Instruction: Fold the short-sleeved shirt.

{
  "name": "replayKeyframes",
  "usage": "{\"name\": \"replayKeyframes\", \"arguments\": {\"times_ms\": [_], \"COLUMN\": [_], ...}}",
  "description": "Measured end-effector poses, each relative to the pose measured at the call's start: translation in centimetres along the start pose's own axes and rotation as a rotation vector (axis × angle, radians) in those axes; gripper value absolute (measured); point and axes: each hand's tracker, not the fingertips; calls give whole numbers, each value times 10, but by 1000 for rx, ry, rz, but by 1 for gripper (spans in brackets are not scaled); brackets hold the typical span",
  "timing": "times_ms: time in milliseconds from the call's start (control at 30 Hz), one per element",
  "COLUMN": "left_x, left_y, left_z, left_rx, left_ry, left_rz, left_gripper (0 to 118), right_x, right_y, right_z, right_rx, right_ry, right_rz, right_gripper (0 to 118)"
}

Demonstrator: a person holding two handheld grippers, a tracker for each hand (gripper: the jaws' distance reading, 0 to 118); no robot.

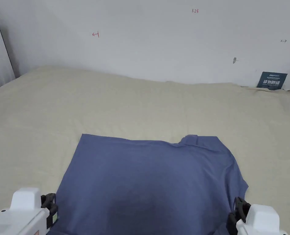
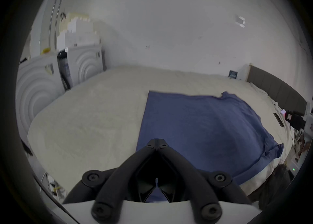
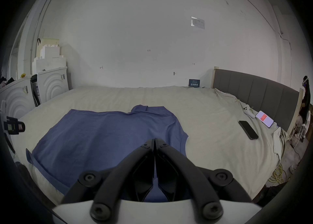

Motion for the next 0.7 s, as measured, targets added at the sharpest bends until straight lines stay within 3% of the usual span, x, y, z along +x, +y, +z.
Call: {"name": "replayKeyframes", "arguments": {"times_ms": [133, 200, 267, 333, 500, 600, 700], "left_x": [-25, -35, -35, -37, -24, -15, -3], "left_y": [-4, -8, -12, -18, -34, -44, -43], "left_z": [1, 0, -2, -10, -30, -36, -29], "left_rx": [-73, -120, -200, -263, -444, -471, -449], "left_ry": [-16, -26, -1, 30, 68, 80, 119], "left_rz": [50, 73, 78, 63, 68, 81, 77], "left_gripper": [39, 43, 76, 93, 94, 73, 68], "right_x": [0, -1, -2, -3, -6, -7, -6], "right_y": [-1, -2, -2, -5, -8, -11, -12], "right_z": [0, 1, 1, -1, -3, -4, -3], "right_rx": [-7, -11, -19, -23, -37, -48, -57], "right_ry": [10, 13, 16, 22, 29, 27, 25], "right_rz": [13, 17, 20, 21, 26, 29, 27], "right_gripper": [1, 1, 1, 1, 1, 1, 1]}}
